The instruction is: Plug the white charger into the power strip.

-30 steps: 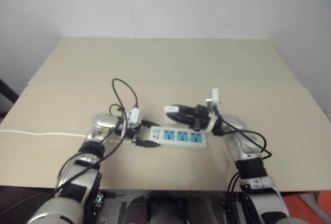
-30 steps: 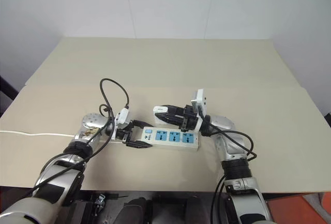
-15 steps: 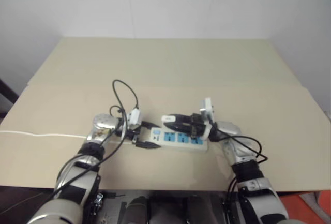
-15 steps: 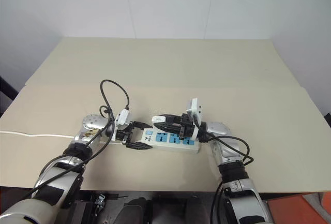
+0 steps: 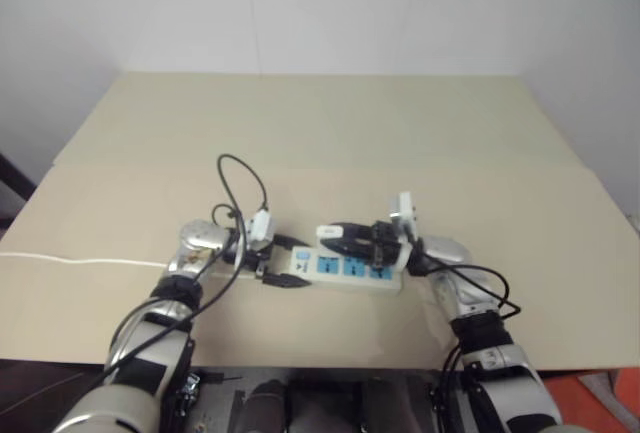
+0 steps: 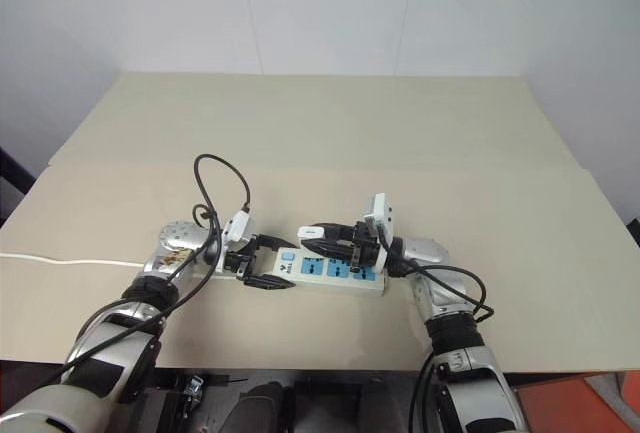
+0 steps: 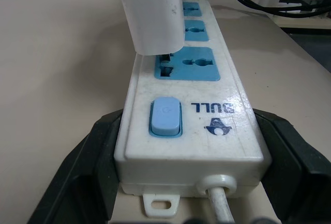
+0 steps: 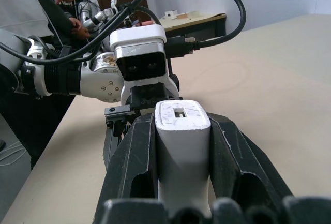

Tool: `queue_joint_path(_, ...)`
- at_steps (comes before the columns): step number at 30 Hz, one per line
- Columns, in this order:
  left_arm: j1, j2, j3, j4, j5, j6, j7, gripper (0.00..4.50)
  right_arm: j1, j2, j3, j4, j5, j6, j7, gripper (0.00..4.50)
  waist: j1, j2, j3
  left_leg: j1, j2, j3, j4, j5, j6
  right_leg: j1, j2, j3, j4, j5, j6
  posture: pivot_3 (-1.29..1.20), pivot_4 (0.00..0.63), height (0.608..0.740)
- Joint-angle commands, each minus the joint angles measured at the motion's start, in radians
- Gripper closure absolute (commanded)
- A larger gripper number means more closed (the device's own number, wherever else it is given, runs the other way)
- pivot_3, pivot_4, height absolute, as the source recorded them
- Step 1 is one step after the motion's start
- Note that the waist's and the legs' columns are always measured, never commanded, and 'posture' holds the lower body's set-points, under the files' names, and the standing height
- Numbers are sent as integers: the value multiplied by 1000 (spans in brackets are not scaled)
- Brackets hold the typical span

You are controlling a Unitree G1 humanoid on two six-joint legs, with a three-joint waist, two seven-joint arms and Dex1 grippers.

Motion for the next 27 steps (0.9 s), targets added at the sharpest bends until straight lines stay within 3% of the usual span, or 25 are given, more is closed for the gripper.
queue_joint_path(1,7,-4,-20,9,21,11,-12,1211,3,6,15,-8,-7,-12,-1,3397,0,0,0,0,0,0,0,0,0,0,0,0,0,0,0,0,150,740)
queue_joint_path(15,5,-10,-10,12,25,11,-12,1211,-3,3,15,12,-10,-18,-8,3397,0,0,0,0,0,0,0,0,0,0,0,0,0,0,0,0,150,740)
queue_joint_path(27,3,-6,-6,12,27,15,-12,1211,30,-91,-27,33,3,-51,32,3397,4,0,0,0,0,0,0,0,0,1,0,0,-1,0,0,0,150,740)
